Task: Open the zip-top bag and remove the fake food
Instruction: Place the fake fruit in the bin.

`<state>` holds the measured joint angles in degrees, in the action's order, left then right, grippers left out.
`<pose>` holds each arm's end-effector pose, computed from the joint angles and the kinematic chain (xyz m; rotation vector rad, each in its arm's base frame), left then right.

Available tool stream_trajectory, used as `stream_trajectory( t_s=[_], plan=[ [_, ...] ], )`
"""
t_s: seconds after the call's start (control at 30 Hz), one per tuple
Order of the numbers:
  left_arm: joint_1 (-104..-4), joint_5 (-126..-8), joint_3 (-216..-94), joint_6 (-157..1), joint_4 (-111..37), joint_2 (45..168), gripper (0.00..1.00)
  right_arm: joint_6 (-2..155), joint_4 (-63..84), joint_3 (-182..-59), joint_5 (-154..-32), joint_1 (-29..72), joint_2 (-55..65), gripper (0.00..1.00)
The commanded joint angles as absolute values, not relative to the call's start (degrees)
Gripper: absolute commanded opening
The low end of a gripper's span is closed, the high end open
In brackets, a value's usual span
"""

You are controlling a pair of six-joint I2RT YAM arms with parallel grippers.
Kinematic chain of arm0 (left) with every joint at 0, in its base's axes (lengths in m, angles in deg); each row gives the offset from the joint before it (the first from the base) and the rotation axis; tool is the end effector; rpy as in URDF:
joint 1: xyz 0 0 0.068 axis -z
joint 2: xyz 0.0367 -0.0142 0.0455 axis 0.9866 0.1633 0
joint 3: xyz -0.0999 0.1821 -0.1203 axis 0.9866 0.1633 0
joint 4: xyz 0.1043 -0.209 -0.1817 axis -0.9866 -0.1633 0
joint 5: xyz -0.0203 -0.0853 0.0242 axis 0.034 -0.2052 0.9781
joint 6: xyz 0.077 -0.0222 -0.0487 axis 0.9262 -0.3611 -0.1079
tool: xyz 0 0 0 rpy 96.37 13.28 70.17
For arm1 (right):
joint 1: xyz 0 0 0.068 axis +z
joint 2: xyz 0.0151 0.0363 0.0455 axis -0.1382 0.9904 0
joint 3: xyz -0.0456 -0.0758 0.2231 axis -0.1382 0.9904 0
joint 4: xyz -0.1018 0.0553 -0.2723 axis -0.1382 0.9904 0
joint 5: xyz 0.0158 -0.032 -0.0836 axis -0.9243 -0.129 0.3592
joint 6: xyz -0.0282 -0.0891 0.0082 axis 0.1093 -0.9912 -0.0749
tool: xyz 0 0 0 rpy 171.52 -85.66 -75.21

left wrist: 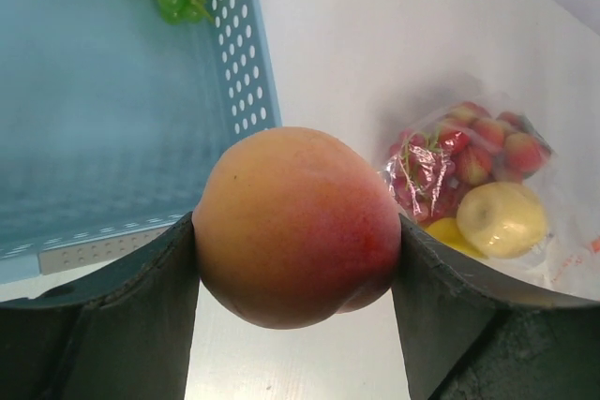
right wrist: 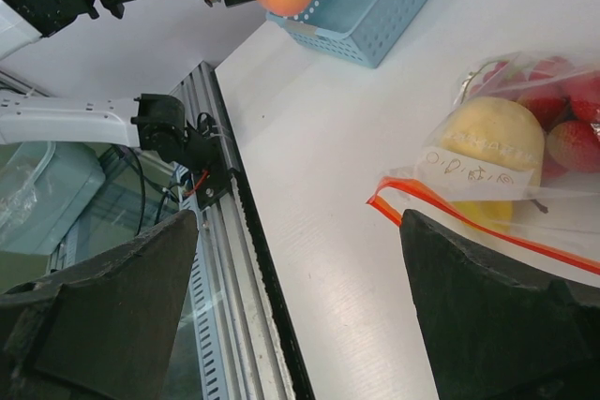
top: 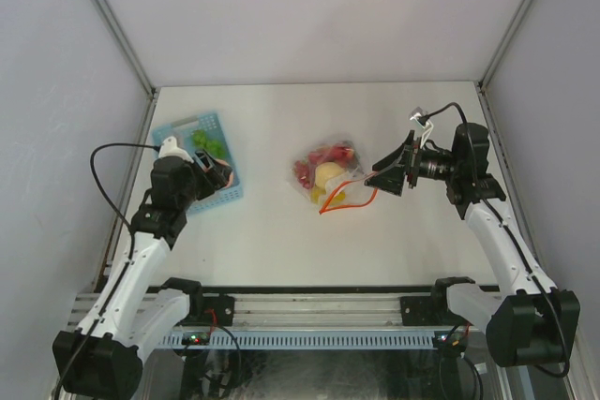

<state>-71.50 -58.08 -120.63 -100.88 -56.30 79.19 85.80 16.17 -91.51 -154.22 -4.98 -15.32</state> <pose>0.2906 -0.0456 0.2233 -0.4633 2.0190 -0.4621 0.2885 0.0940 0.2672 -0.6158 1.8078 1.3649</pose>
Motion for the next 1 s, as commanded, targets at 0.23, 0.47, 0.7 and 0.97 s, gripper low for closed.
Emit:
stream_trajectory(
  t_s=[0.23,0.47,0.7,0.97],
  plan=[
    [-74.8,-56.5,-126.8,-101.1,-59.6,80.9,0.00,83.6,16.2,-93.8,-153.6,-5.6,-15.3,0.87],
    [-76.1,-52.9,-128.6,-100.3,-61.7,82.1,0.01,83.5,16.4,-93.9,-153.4,-5.6,-15.0,0.87],
    [-77.4,-51.1,-130.0,-99.5,-63.1,84.0,0.02,83.6,16.3,-93.9,-153.4,-5.7,-14.9,0.87],
    [-78.2,-49.1,-131.6,-99.1,-64.8,86.9,0.05,84.2,15.9,-93.9,-153.5,-5.7,-14.5,0.87]
  ],
)
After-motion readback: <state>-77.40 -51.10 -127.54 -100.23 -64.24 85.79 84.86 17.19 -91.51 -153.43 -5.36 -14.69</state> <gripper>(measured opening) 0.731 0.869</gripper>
